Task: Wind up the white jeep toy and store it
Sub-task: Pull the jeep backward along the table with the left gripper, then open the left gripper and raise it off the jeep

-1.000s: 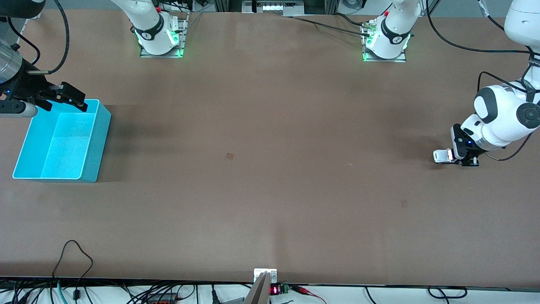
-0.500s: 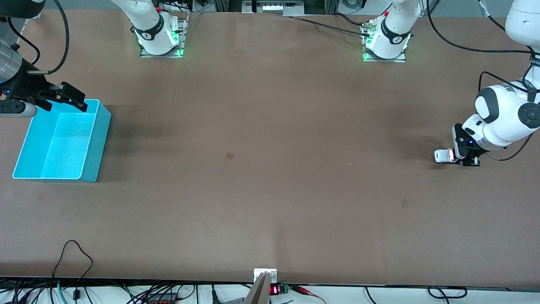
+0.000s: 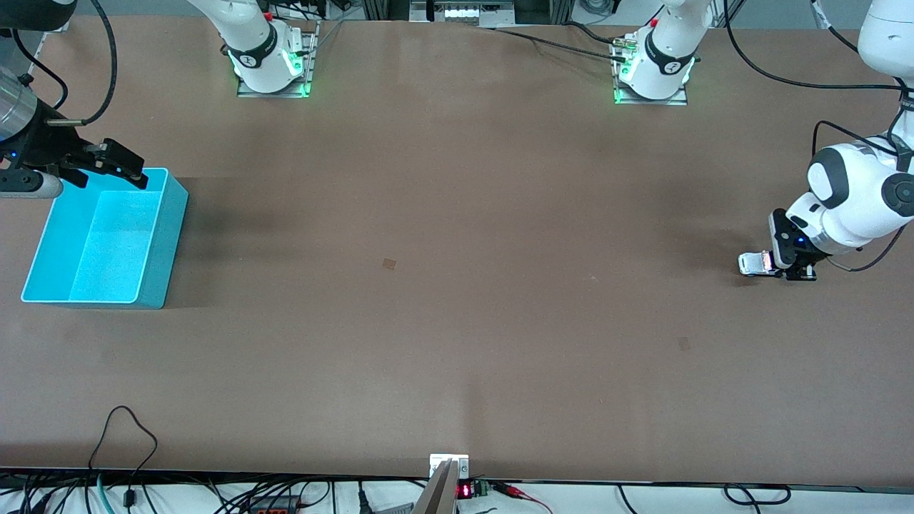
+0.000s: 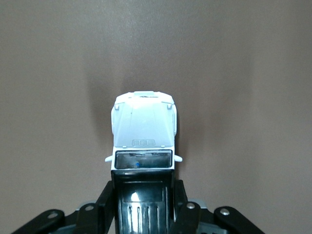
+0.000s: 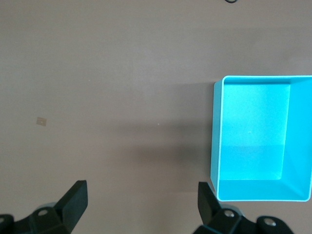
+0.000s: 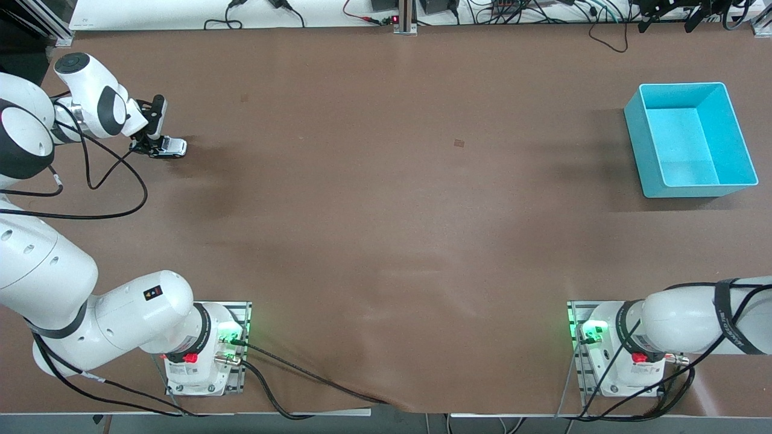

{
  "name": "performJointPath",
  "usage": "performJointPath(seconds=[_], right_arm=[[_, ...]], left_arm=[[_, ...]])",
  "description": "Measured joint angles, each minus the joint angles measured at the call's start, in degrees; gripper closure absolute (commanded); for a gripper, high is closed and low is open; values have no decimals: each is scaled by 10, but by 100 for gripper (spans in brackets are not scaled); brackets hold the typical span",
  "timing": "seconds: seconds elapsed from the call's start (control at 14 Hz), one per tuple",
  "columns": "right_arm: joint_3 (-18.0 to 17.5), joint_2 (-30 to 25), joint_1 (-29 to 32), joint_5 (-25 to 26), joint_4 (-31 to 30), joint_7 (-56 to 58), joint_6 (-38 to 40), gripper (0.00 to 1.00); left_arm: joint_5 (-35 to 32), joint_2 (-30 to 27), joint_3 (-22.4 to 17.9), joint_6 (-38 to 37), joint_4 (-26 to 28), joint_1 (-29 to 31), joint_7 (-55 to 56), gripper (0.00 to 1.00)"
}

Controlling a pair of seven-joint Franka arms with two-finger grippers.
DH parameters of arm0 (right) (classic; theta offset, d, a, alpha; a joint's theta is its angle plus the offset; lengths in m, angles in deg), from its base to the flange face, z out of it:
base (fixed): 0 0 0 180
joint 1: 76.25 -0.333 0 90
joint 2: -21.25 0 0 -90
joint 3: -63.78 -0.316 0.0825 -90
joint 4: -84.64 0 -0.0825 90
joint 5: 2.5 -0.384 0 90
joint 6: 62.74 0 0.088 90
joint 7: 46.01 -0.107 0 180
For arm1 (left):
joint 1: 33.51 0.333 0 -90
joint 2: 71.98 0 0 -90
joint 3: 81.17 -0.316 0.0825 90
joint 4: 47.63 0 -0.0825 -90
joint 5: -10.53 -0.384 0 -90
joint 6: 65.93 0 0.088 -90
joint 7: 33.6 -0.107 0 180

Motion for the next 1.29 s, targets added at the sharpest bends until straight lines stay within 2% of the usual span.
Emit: performJointPath(seconds=[0.14,0.21,0.29,0.36,0.64,0.86,1.29], right_arm=[[0,0,0,0,0,0,0,0],[0,0,0,0,0,0,0,0],[0,0,0,0,0,0,0,0],[0,0,0,0,0,0,0,0],[0,0,0,0,0,0,0,0],[0,0,0,0,0,0,0,0],[0,0,0,0,0,0,0,0]], left_arm=[[0,0,0,0,0,1,0,70],[0,0,0,0,0,1,-1,64],[0,0,0,0,0,1,-1,39],[0,0,0,0,-1,1,-1,0],[-8,24,0,-4,-4,5,-6,0],[-8,25,3,-46,-32,6,-9,0],[-8,-23,36,-156,-73,5,25,0]])
